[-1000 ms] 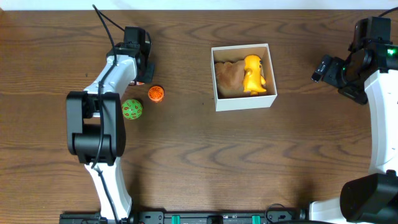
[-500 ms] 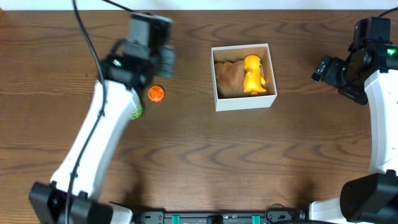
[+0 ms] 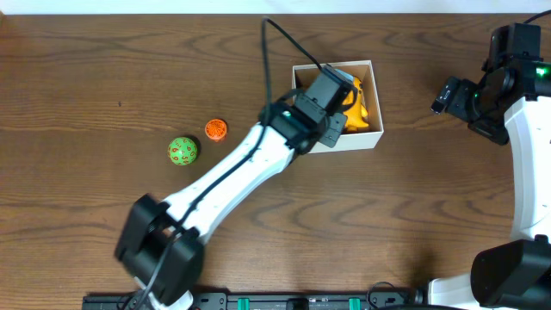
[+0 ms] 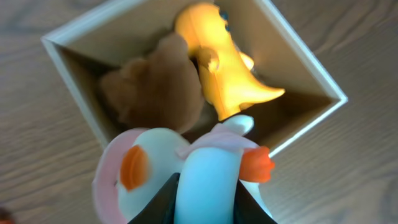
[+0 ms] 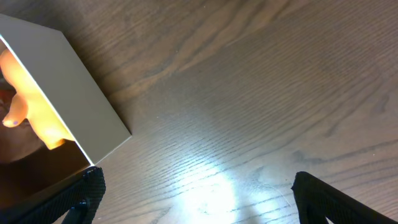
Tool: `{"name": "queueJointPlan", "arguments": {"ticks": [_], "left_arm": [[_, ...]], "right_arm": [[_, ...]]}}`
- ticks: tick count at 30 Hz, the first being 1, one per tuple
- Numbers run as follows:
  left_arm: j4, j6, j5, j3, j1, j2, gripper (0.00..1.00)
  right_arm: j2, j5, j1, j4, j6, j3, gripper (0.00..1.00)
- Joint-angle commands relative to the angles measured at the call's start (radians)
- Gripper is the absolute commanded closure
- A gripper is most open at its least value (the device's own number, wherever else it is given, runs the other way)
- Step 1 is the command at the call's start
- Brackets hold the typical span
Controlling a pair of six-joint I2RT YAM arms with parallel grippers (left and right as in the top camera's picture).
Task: Pack container
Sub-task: 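Carry the white-pink duck into the box with the left gripper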
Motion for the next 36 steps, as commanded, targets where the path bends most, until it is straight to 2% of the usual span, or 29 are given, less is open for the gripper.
{"name": "queueJointPlan", "arguments": {"ticks": [1, 6, 9, 10, 13, 15, 23, 28, 36], "left_arm": [[0.02, -0.024, -0.034, 0.005, 0.005, 0.06, 0.79], [0.026, -0.034, -0.035, 0.005, 0.005, 0.146, 0.78], [0.024, -0.043, -0.042, 0.005, 0.006, 0.171, 0.73], [0.022, -0.044, -0.05, 0.005, 0.006, 0.173, 0.69], [0.024, -0.046, -0.096, 0.006, 0.008, 0.174, 0.46], [0.031, -0.046, -0.109, 0.006, 0.016, 0.174, 0.4], [0.039, -0.047, -0.109, 0.006, 0.043, 0.174, 0.27], [0.055, -0.047, -0.108, 0.014, 0.043, 0.172, 0.25], [-0.076, -0.046, -0.105, 0.077, 0.04, 0.069, 0.2]], "right_arm": [[0.007, 0.011, -0.002, -0.001, 0.011, -0.004, 0.01], [0.007, 0.011, -0.002, -0.001, 0.011, -0.004, 0.01], [0.007, 0.011, -0.002, -0.002, 0.011, -0.004, 0.01], [0.007, 0.011, -0.002, -0.001, 0.011, -0.004, 0.01], [0.007, 0.011, -0.002, -0.002, 0.011, -0.004, 0.01], [0.007, 0.011, -0.002, -0.003, 0.011, -0.004, 0.01], [0.007, 0.011, -0.002, -0.008, 0.011, -0.004, 0.01], [0.007, 0.011, -0.002, -0.013, 0.011, -0.004, 0.01], [0.007, 0.011, -0.002, -0.015, 0.012, -0.004, 0.01]]}}
